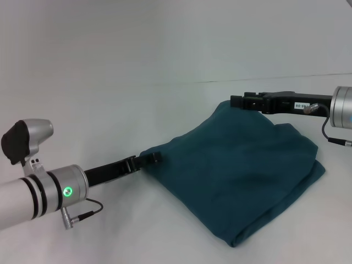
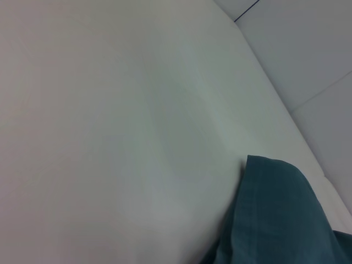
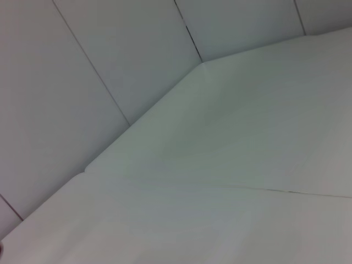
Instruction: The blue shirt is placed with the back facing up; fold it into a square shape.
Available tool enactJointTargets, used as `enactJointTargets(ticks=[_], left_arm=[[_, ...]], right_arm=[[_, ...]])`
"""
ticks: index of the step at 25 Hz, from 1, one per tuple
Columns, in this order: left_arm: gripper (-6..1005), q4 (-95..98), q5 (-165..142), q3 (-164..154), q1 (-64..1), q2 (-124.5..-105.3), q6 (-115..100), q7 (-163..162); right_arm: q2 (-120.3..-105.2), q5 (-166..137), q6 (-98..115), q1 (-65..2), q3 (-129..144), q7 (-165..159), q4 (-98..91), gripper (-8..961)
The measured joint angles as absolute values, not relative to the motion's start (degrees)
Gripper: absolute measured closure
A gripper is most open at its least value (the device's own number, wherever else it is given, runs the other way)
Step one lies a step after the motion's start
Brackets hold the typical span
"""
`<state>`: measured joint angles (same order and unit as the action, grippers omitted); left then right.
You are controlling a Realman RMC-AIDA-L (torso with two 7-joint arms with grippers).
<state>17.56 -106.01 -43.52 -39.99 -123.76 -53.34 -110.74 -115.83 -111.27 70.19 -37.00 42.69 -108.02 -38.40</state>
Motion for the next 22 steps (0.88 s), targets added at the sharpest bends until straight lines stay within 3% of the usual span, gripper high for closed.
enactJointTargets(ticks=[22], left_arm=[[155,17.89,-106.54,-43.57,-40.59,-124.02,-51.88,-110.63]], right_arm=[[-115.86,-111.36,69.75,-37.02,42.79,-108.01,-37.93,355]])
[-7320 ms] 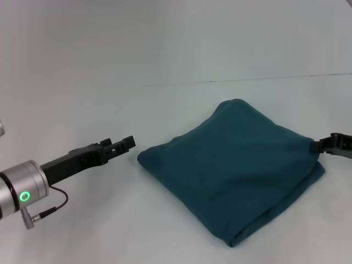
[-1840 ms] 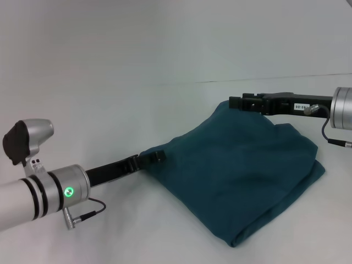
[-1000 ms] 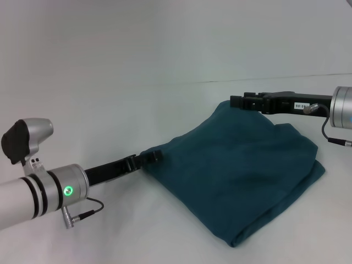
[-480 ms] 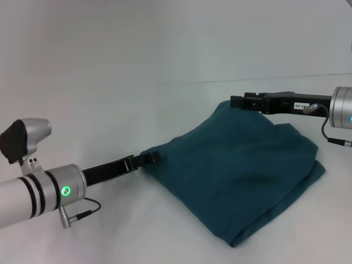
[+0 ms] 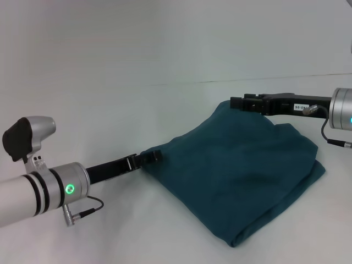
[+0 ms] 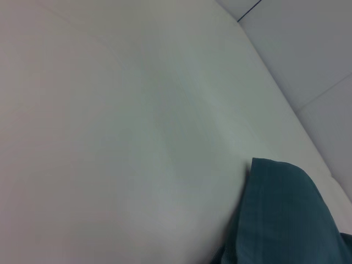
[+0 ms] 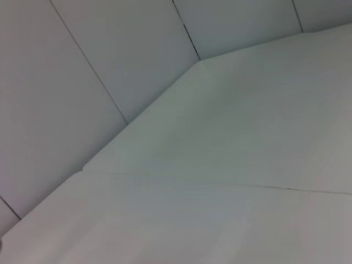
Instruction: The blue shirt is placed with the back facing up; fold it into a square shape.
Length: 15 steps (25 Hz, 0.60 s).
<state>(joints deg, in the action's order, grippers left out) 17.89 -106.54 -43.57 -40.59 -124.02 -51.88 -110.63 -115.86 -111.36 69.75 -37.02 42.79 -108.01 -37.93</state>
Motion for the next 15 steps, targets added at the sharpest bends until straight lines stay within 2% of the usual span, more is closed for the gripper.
enactJointTargets(ticks=[15], left_arm=[[164,17.67,-106.51,-45.02,-42.11,-124.08,-51.76,-110.83]], right_arm=[[-115.96,-111.36,69.26,-37.00,42.78,-108.02,-37.88,354]])
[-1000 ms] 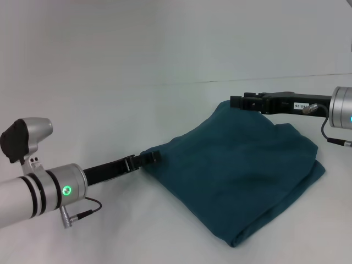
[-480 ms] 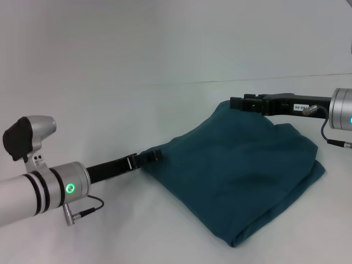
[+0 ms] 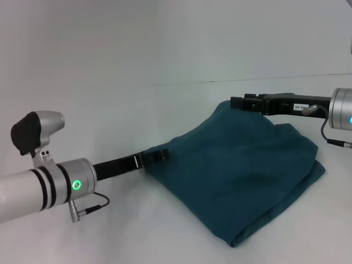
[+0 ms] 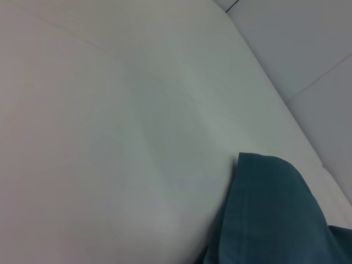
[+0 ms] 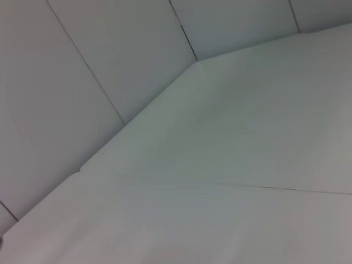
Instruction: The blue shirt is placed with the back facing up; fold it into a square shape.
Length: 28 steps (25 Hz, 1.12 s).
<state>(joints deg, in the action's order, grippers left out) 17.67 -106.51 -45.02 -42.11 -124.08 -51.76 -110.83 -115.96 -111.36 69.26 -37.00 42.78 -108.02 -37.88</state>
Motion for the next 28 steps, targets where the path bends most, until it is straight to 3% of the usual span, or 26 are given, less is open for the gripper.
enactJointTargets(ticks=[9,23,28], left_arm=[[169,18.03,-106.52,-46.29,-42.08,-124.10,-51.07,-110.18],[628,18.29,-106.52,-47.29,-42.38,-124.10,-50.84,-110.12],[867,18.28,-106.52,-47.29,-42.61,-124.10,-50.28,-110.12]], right_arm=[[-116.01,-111.36,69.08,-37.00,42.78,-108.01,-37.88,354],[-116.11,-111.35,68.72,-37.00,42.82,-107.72,-37.88,354],[-116.12,-111.35,68.70,-37.00,42.80,-107.65,-37.88,354]])
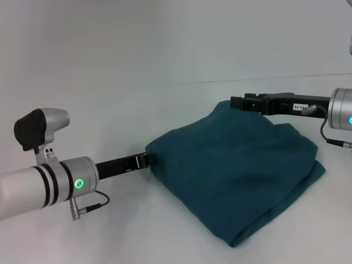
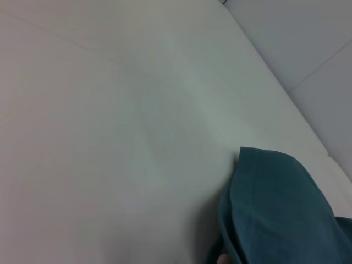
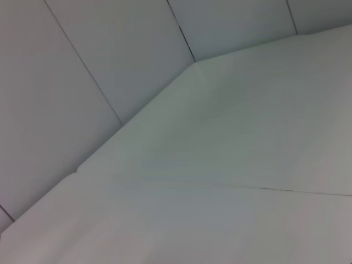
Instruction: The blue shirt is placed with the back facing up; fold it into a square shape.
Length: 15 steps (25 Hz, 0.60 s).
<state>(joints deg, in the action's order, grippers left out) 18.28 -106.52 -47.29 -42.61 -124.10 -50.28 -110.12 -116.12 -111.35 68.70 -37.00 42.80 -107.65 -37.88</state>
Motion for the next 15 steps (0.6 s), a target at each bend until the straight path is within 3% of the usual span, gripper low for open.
enactJointTargets(ticks=[6,15], left_arm=[[972,18.42,-106.47,-47.25,-42.62,-124.03,-50.25,-110.12],[966,22.31,-106.57,-46.82,-41.33,-123.26,-50.19,-110.56]], right_arm=[[-116.35,-111.35,68.71,-37.00,42.72,-107.63,-37.88,355],[-116.53,-111.24,68.74,-36.73,42.35,-107.59,-37.47,357]])
